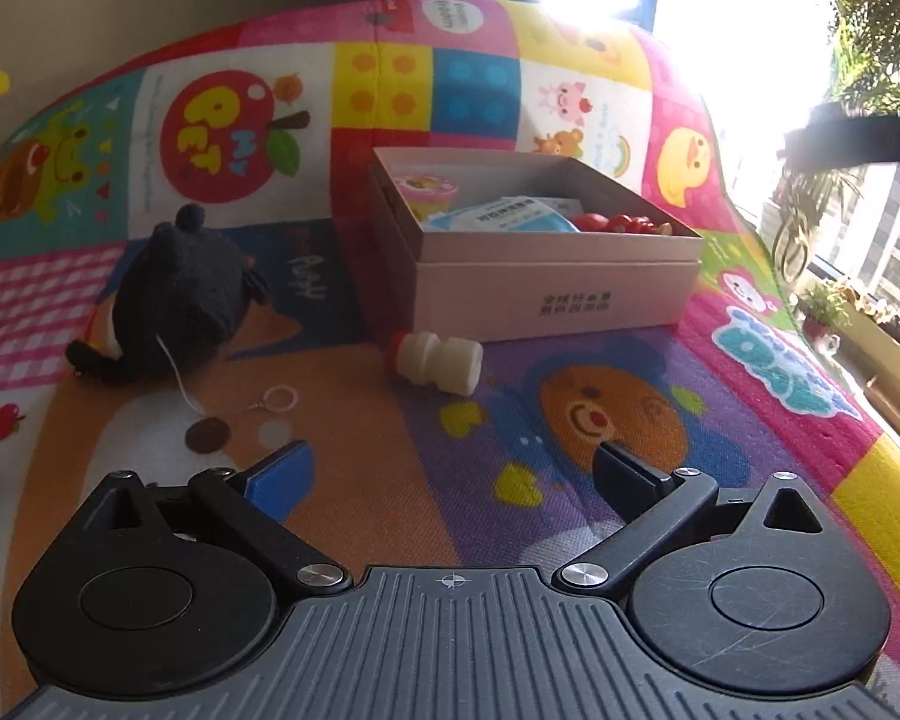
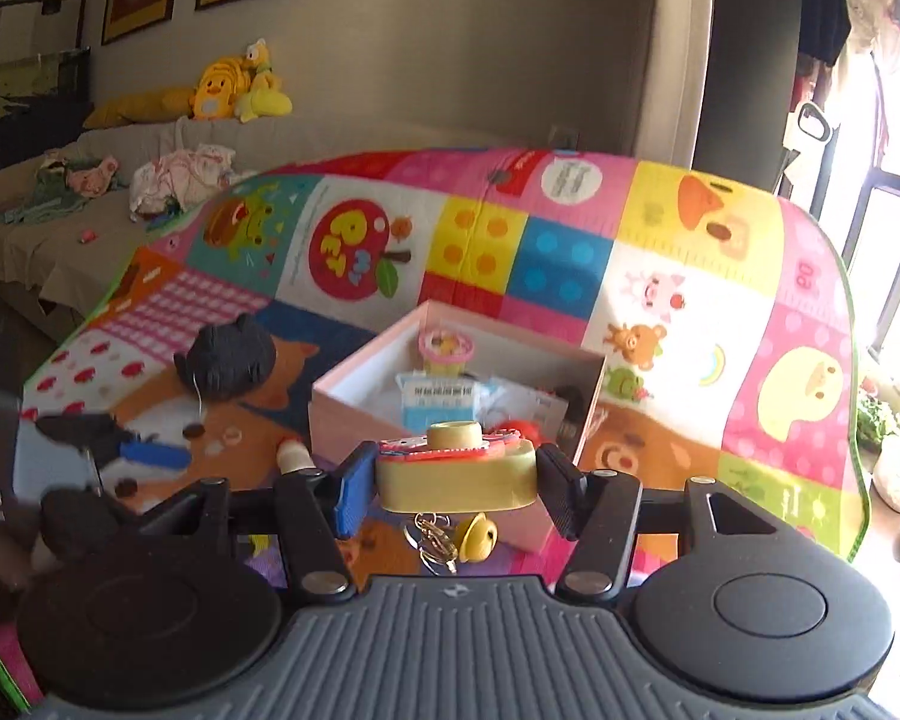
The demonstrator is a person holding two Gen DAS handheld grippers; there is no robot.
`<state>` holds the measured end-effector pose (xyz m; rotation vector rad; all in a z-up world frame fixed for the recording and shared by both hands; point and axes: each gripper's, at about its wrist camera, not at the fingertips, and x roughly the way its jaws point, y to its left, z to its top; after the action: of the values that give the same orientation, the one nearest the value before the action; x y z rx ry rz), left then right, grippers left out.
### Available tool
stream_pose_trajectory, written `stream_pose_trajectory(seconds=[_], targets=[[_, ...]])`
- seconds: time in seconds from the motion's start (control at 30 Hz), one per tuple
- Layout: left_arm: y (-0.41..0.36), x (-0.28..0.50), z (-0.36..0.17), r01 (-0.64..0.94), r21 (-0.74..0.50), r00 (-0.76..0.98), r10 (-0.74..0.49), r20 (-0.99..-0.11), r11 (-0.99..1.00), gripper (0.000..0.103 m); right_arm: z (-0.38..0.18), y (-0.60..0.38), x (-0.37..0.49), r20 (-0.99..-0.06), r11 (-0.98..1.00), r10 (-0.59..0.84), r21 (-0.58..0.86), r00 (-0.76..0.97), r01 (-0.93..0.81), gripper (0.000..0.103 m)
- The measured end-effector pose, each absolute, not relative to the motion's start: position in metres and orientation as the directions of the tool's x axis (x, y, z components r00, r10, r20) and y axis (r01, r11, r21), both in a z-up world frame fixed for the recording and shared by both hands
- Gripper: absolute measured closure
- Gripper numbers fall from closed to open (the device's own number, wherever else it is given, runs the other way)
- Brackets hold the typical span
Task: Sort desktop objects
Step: 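Drop the glitter cup into the pink box with the left tool while the right drops the bell keychain in, then reach the right tool toward the white yogurt-bottle toy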
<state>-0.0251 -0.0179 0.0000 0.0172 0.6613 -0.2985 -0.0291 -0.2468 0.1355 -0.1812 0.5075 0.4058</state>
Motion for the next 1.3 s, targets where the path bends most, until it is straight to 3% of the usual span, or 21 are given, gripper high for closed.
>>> stream_pose_trajectory(seconds=[0.17, 0.5, 0.63, 0.83, 0.93, 1.1, 1.23, 1.3], targets=[[-0.012, -0.03, -0.005, 0.254, -0.049, 0.769, -0.232, -0.596, 0.966, 0.001, 0.149, -0.217, 0.031, -0.518, 0.912, 0.353, 0.004, 0.78, -0.41, 0.046], [-0.004, -0.031, -0.006, 0.262, -0.113, 0.771, -0.278, -0.574, 0.959, 0.0, 0.09, -0.172, 0.115, -0.667, 0.933, 0.311, 0.079, 0.677, -0.351, 0.046], [0.0, -0.029, -0.007, 0.252, -0.143, 0.762, -0.287, -0.58, 0.957, 0.0, 0.087, -0.176, 0.106, -0.65, 0.933, 0.318, 0.087, 0.69, -0.348, 0.046], [0.005, -0.028, -0.006, 0.238, -0.167, 0.762, -0.29, -0.578, 0.957, 0.0, 0.077, -0.168, 0.054, -0.606, 0.88, 0.375, -0.005, 0.702, -0.475, 0.046], [0.014, -0.028, -0.005, 0.185, -0.156, 0.78, -0.242, -0.577, 0.97, 0.0, 0.054, -0.149, 0.031, -0.626, 0.839, 0.379, -0.079, 0.682, -0.539, 0.046], [0.04, -0.026, -0.007, 0.042, -0.216, 0.787, -0.166, -0.595, 0.975, 0.0, 0.021, -0.127, 0.023, -0.667, 0.816, 0.381, -0.084, 0.641, -0.572, 0.047], [0.046, -0.025, -0.008, -0.002, -0.231, 0.787, -0.141, -0.6, 0.973, 0.0, 0.007, -0.12, 0.03, -0.672, 0.821, 0.38, -0.071, 0.635, -0.566, 0.057], [0.043, -0.025, -0.008, -0.001, -0.212, 0.786, -0.13, -0.605, 0.977, 0.0, 0.001, -0.121, 0.035, -0.688, 0.825, 0.383, -0.044, 0.616, -0.563, 0.067]])
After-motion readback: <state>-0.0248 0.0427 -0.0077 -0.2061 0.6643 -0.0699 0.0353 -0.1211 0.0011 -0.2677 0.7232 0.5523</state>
